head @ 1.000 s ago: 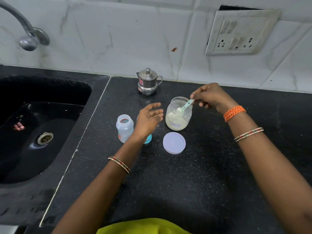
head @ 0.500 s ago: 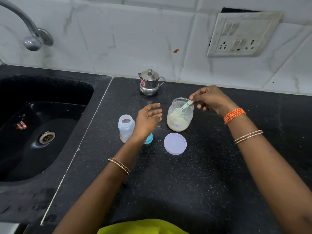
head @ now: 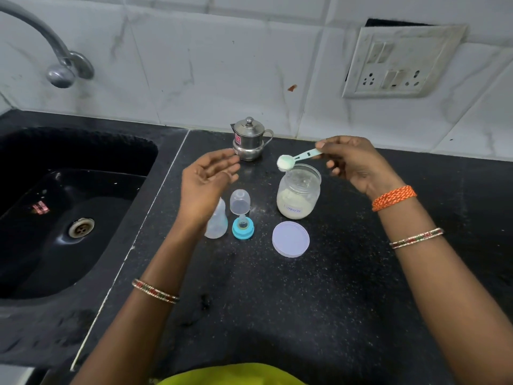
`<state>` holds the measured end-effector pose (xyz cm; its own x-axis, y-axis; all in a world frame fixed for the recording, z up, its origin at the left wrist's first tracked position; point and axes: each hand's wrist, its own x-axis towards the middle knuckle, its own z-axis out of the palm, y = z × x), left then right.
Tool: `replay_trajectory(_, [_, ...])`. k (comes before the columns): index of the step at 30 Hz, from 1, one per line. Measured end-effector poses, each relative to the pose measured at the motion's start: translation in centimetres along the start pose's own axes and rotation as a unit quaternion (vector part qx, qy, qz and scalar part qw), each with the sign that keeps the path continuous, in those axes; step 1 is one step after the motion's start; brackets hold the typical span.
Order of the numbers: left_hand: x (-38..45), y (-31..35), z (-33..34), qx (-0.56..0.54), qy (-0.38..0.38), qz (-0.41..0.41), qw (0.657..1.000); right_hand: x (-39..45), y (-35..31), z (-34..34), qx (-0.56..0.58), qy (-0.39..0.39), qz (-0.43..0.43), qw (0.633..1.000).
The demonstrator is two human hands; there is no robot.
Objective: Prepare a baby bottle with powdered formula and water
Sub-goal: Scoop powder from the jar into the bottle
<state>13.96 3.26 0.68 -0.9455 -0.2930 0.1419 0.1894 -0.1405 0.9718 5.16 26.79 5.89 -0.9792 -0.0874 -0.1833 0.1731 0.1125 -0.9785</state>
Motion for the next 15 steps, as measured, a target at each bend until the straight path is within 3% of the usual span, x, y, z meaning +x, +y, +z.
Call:
replay_trajectory(5, [-0.6,-0.3,-4.4,0.026,0.084,0.025,0.996,-0.9,1.1,5.6,0.079,-0.079,0.023,0.993])
replay_trajectory(9, [-1.4,-2.3,-7.6,0.054,0.114,0.0,0.992,-1.2,2.0,9.3,0.088,-0.111,0.025,0.99])
replay_trajectory(15, [-3.3,-4.7,-8.6,0.146,-0.001,-0.064,0.987,-1.3,2.7,11.6,0.026,-0.112,-0.012,0.993])
